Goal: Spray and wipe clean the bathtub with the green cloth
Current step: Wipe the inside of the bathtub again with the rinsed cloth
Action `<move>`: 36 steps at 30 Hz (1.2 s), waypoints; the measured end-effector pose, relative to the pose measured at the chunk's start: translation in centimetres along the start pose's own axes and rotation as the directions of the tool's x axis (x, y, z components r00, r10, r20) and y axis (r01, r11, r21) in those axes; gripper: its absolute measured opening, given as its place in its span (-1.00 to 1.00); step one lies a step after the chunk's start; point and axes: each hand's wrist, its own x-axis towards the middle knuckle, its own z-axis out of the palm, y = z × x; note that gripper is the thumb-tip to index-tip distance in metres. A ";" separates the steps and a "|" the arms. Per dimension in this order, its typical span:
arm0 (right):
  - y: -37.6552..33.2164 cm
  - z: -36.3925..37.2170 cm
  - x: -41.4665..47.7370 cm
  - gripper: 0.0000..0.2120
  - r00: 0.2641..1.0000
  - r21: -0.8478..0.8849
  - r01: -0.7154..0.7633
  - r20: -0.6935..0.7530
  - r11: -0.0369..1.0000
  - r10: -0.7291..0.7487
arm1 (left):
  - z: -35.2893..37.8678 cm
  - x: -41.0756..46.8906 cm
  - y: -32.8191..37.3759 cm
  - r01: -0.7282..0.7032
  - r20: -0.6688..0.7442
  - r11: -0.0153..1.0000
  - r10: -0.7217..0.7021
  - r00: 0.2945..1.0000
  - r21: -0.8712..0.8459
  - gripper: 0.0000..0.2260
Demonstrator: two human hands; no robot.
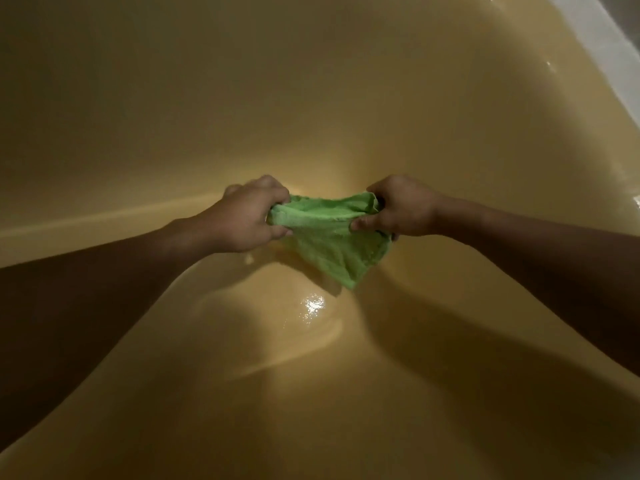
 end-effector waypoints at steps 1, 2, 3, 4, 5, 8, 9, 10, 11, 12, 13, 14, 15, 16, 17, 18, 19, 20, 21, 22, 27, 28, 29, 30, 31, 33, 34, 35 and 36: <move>0.2 -0.1 0.4 -0.77 0.995 -0.177 0.053 -0.074 0.983 -0.067 | -0.1 0.3 0.4 0.019 0.009 0.995 -0.018 1.000 -0.098 -0.75; 0.5 -0.2 0.9 -0.80 0.981 -0.304 0.111 -0.121 0.946 -0.154 | 0.0 0.9 0.7 0.033 -0.018 0.988 -0.036 0.999 -0.151 -0.76; 0.7 -0.3 1.3 -0.83 0.963 -0.363 0.163 -0.145 0.918 -0.228 | 0.0 1.4 1.0 0.032 -0.079 0.986 -0.046 0.996 -0.165 -0.78; 1.0 -0.5 1.9 -0.85 0.946 -0.379 0.196 -0.168 0.904 -0.276 | 0.1 1.9 1.2 0.020 -0.158 0.987 -0.045 0.986 -0.157 -0.79; 1.2 -0.8 2.3 -0.84 0.932 -0.362 0.211 -0.205 0.908 -0.298 | 0.2 2.3 1.3 0.006 -0.250 0.990 -0.041 0.967 -0.141 -0.80; 1.2 -1.7 4.2 -0.78 0.899 -0.248 0.224 -0.320 0.943 -0.298 | 0.5 3.6 0.5 -0.003 -0.470 0.995 -0.045 0.882 -0.100 -0.81; 1.1 -2.0 5.2 -0.74 0.891 -0.232 0.240 -0.334 0.943 -0.309 | 0.6 4.0 0.0 -0.002 -0.510 0.996 -0.043 0.859 -0.088 -0.81; 0.9 -2.1 6.3 -0.66 0.880 -0.223 0.263 -0.343 0.939 -0.328 | 0.9 4.4 -0.7 -0.001 -0.539 0.998 -0.037 0.842 -0.069 -0.81; 0.7 -2.0 7.4 -0.57 0.867 -0.220 0.293 -0.349 0.931 -0.355 | 1.2 4.8 -1.4 0.001 -0.568 0.999 -0.027 0.823 -0.046 -0.81; 0.6 -1.8 8.5 -0.50 0.846 -0.249 0.322 -0.358 0.913 -0.396 | 1.7 5.0 -2.4 -0.002 -0.595 1.000 -0.011 0.804 -0.021 -0.82; 0.8 -1.4 9.6 -0.47 0.812 -0.321 0.346 -0.369 0.882 -0.453 | 2.3 5.1 -3.3 -0.011 -0.611 1.000 0.014 0.791 0.009 -0.82; 1.2 -0.8 10.7 -0.49 0.778 -0.432 0.350 -0.361 0.831 -0.515 | 3.0 4.9 -4.3 -0.021 -0.614 0.999 0.045 0.788 0.047 -0.83; 1.8 -0.1 11.5 -0.55 0.747 -0.549 0.343 -0.333 0.762 -0.576 | 4.0 4.6 -5.2 -0.027 -0.606 0.995 0.078 0.792 0.092 -0.82; 2.4 0.8 12.1 -0.61 0.722 -0.640 0.342 -0.289 0.688 -0.628 | 5.2 4.1 -6.1 -0.033 -0.584 0.990 0.107 0.805 0.136 -0.80; 3.1 2.0 12.5 -0.66 0.712 -0.695 0.361 -0.225 0.621 -0.665 | 6.5 3.4 -7.0 -0.039 -0.545 0.984 0.129 0.828 0.175 -0.77; 3.7 3.2 12.5 -0.69 0.728 -0.718 0.396 -0.135 0.572 -0.673 | 7.9 2.7 -7.8 -0.056 -0.483 0.977 0.151 0.862 0.206 -0.74; 4.4 4.6 12.4 -0.67 0.768 -0.727 0.428 -0.020 0.537 -0.640 | 9.5 1.9 -8.5 -0.091 -0.391 0.968 0.180 0.903 0.234 -0.70; 4.8 6.0 11.9 -0.61 0.819 -0.738 0.443 0.102 0.509 -0.565 | 11.0 1.0 -9.1 -0.140 -0.281 0.955 0.215 0.935 0.263 -0.64; 5.4 7.4 11.5 -0.56 0.855 -0.757 0.444 0.199 0.479 -0.478 | 12.4 0.2 -9.6 -0.193 -0.177 0.941 0.248 0.952 0.279 -0.58; 5.8 8.5 10.9 -0.55 0.878 -0.778 0.431 0.245 0.456 -0.411 | 13.4 -0.7 -9.8 -0.226 -0.107 0.937 0.262 0.959 0.267 -0.54; 5.3 10.1 10.0 -0.42 0.939 -0.700 0.321 0.144 0.638 -0.313 | 15.1 -3.4 -11.1 -0.196 -0.150 0.977 0.207 0.967 0.087 -0.41; 5.0 9.9 10.1 -0.39 0.944 -0.694 0.291 0.096 0.659 -0.316 | 15.0 -3.6 -11.5 -0.180 -0.155 0.980 0.191 0.969 0.086 -0.43; 4.7 9.7 10.3 -0.37 0.939 -0.707 0.269 0.043 0.654 -0.340 | 14.9 -3.5 -11.8 -0.160 -0.150 0.983 0.173 0.973 0.092 -0.46; 4.4 9.5 10.5 -0.34 0.934 -0.730 0.249 0.008 0.637 -0.357 | 14.5 -3.2 -11.6 -0.132 -0.133 0.986 0.145 0.981 0.097 -0.48; 4.2 9.4 10.8 -0.31 0.933 -0.750 0.236 -0.002 0.618 -0.359 | 14.2 -2.8 -11.2 -0.108 -0.109 0.989 0.120 0.987 0.104 -0.47; 3.9 9.6 11.2 -0.26 0.945 -0.775 0.227 0.028 0.589 -0.327 | 13.6 -1.6 -9.5 -0.078 -0.071 0.990 0.086 0.994 0.115 -0.45; 3.8 9.8 11.4 -0.28 0.948 -0.776 0.216 0.022 0.593 -0.317 | 13.3 -1.0 -8.4 -0.054 -0.057 0.994 0.060 0.997 0.100 -0.47; 3.7 9.8 11.7 -0.34 0.945 -0.764 0.197 -0.020 0.615 -0.327 | 13.1 -0.4 -7.3 -0.013 -0.046 0.997 0.016 0.999 0.072 -0.49; 3.7 9.7 12.2 -0.42 0.937 -0.742 0.164 -0.089 0.650 -0.338 | 13.2 0.1 -6.6 0.032 -0.024 0.998 -0.031 0.999 0.055 -0.53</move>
